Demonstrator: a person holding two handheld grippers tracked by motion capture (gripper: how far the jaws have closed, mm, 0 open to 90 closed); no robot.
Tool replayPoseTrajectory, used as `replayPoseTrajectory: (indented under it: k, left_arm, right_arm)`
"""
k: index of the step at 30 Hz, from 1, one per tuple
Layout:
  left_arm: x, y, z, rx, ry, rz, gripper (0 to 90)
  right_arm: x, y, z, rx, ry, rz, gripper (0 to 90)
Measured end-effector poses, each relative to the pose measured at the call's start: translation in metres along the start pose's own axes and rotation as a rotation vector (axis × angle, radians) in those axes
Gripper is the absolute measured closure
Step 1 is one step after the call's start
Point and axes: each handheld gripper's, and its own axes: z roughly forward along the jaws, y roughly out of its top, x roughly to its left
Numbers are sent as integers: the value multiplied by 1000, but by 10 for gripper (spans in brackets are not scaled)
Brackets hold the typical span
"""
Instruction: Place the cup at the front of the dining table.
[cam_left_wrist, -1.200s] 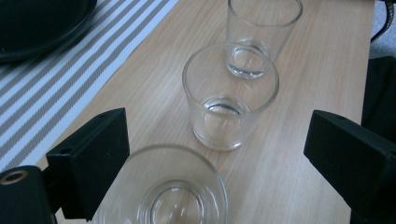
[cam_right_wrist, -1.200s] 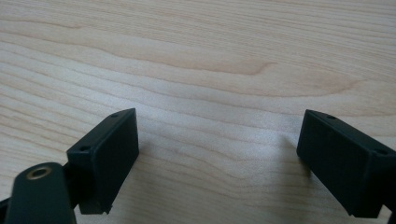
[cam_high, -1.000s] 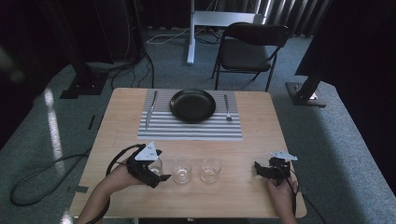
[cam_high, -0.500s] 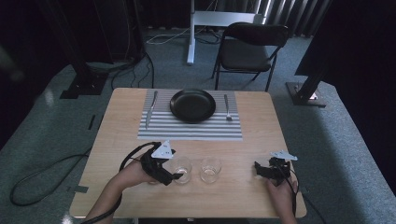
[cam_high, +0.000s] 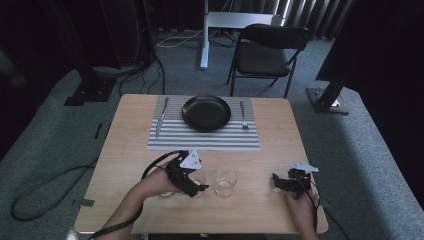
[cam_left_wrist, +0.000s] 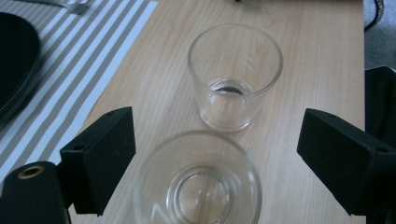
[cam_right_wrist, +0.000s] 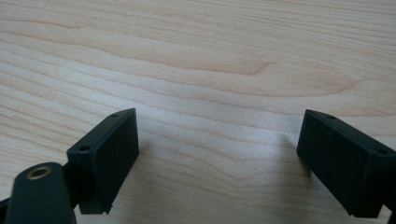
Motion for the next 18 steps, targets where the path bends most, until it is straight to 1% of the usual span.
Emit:
replayPoseTrajectory:
  k: [2, 5, 6, 9, 10, 11, 12, 13, 14, 15, 17, 18]
  left_arm:
    - [-1, 4, 4, 2, -10, 7, 119]
    - [-2, 6, 6, 6, -8, 14, 119]
    - [-3, 11, 12, 20, -19, 27, 119]
    - [-5, 18, 19, 34, -27, 40, 119]
    - [-4, 21, 21, 47, -30, 30, 119]
    - [-4, 23, 24, 50, -29, 24, 119]
    - [-4, 25, 27, 57, -29, 23, 119]
    - [-4, 26, 29, 62, -40, 24, 119]
    - [-4, 27, 31, 68, -38, 30, 119]
    - [-4, 29, 34, 77, -38, 21, 120]
    - [-5, 32, 37, 88, -34, 29, 120]
    - [-4, 32, 39, 95, -38, 27, 119]
  right_arm:
    - [0, 0, 0, 0, 0, 0, 122]
    - [0, 0, 0, 0, 0, 0, 122]
    - [0, 0, 0, 0, 0, 0, 122]
    - [0, 0, 0, 0, 0, 0, 122]
    - [0, 0, 0, 0, 0, 0, 122]
    - [0, 0, 0, 0, 0, 0, 122]
    - [0, 0, 0, 0, 0, 0, 122]
    - [0, 0, 0, 0, 0, 0, 122]
    - [0, 0, 0, 0, 0, 0, 122]
    - [0, 0, 0, 0, 0, 0, 122]
    - [0, 0, 0, 0, 0, 0, 122]
    - [0, 0, 0, 0, 0, 0, 122]
